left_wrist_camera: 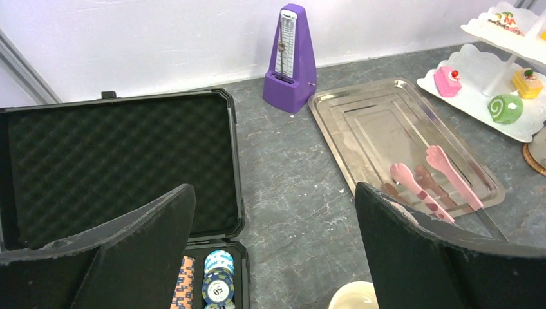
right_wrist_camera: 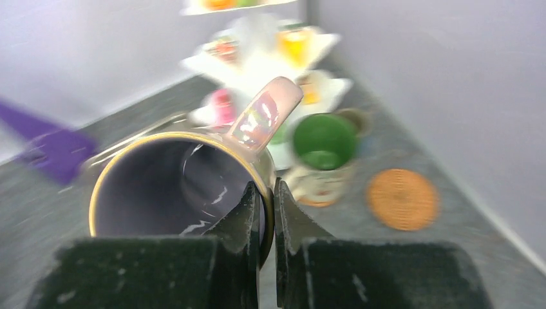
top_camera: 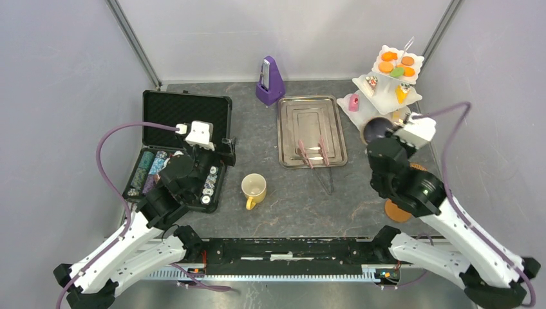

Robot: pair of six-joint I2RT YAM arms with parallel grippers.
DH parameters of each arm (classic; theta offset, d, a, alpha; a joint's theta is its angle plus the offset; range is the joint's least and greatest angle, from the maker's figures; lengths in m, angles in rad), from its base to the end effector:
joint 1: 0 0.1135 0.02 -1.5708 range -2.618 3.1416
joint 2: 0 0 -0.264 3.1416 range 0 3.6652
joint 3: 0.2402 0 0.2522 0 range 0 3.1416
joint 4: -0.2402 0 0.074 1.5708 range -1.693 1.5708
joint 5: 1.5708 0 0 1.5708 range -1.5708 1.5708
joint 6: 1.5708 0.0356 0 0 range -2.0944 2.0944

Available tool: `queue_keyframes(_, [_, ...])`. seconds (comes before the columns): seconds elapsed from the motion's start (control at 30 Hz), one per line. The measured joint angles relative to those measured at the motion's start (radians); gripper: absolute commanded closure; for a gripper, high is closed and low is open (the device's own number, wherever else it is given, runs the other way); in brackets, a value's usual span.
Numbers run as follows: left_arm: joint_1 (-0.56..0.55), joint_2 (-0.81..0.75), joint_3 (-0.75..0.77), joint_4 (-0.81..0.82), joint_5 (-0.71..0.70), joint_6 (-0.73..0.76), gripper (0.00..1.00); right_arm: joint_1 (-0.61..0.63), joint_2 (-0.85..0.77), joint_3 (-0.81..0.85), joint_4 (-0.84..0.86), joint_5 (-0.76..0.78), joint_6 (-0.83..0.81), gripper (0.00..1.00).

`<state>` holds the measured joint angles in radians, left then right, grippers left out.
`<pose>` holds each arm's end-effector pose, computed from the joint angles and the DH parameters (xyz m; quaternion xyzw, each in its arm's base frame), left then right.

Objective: Serve the afternoon tea

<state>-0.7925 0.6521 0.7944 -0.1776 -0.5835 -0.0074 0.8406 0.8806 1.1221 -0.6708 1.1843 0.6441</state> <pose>0.1177 -0.0915 0.3642 0.0790 0.7131 -0.0684 0.6933 0.1279 0.0934 0.3975 0.2316 0.7244 -0.0431 0.6478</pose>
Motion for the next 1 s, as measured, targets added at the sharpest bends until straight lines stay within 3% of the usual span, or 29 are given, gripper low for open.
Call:
queue_keyframes(0.17, [0.0,0.015,0.0,0.0,0.011,0.0,0.0,-0.179,-0.111,-0.106,-0.103,0.14,-0.048,1.0])
queue_keyframes(0.37, [0.0,0.035,0.0,0.0,0.014,0.0,0.0,-0.482,-0.037,-0.171,-0.15,0.138,-0.056,1.0])
queue_keyframes(0.67, [0.0,0.044,0.0,-0.002,0.014,0.0,0.0,-0.98,0.036,-0.251,-0.049,-0.201,-0.039,1.0])
queue_keyframes(1.0, [0.0,0.05,0.0,-0.002,0.017,0.0,0.01,-1.159,0.118,-0.326,0.012,-0.489,0.06,1.0])
